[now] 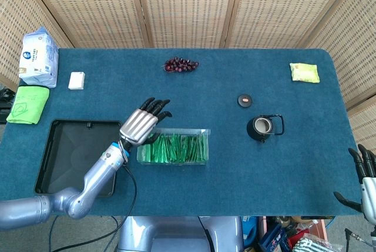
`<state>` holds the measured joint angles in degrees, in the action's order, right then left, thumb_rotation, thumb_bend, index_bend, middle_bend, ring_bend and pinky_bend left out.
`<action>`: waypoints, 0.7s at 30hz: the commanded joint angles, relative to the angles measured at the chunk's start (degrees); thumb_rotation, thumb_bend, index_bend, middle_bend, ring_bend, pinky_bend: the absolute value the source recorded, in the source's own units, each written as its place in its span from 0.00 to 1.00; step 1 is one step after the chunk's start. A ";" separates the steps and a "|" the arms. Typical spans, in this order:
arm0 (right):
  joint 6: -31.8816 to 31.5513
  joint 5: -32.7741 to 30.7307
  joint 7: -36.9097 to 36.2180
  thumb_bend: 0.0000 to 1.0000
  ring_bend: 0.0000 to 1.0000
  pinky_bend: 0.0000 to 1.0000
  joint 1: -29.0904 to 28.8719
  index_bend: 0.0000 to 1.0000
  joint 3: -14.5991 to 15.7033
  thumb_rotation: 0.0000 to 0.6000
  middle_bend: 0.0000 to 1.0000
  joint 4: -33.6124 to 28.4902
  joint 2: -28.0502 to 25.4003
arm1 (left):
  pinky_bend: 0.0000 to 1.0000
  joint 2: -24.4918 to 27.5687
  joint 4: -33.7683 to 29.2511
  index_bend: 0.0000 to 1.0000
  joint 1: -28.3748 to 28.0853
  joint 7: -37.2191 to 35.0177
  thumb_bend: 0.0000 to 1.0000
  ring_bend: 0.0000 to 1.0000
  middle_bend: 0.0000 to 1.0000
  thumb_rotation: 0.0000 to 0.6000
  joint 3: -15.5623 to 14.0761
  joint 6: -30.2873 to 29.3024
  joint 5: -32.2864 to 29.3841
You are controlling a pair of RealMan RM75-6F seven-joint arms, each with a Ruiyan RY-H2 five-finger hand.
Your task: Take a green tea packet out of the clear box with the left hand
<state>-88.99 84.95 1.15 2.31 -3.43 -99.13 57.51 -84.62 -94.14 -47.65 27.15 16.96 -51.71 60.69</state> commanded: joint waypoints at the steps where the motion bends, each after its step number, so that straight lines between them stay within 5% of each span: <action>1: 0.68 -0.41 -0.48 0.00 0.00 0.00 -0.19 0.00 0.02 1.00 0.00 0.15 -0.06 | 0.05 0.70 2.61 0.25 -1.74 -1.84 0.52 0.08 0.06 1.00 1.43 1.77 -3.51; 17: 1.54 -1.51 0.08 0.00 0.00 0.00 -0.56 0.00 -0.10 1.00 0.00 0.08 0.01 | 0.02 3.73 5.18 0.30 -6.08 -3.09 0.52 0.01 0.00 1.00 -0.11 7.26 -15.36; 21: 1.60 -1.40 0.08 0.00 0.00 0.00 -0.62 0.00 -0.04 1.00 0.00 0.10 0.04 | 0.00 3.30 6.53 0.06 -6.50 -3.84 0.52 0.00 0.00 1.00 -0.60 6.27 -16.24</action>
<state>-87.40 83.54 1.23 1.69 -3.47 -99.03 57.55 -81.11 -88.06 -54.10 23.97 16.29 -44.75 43.98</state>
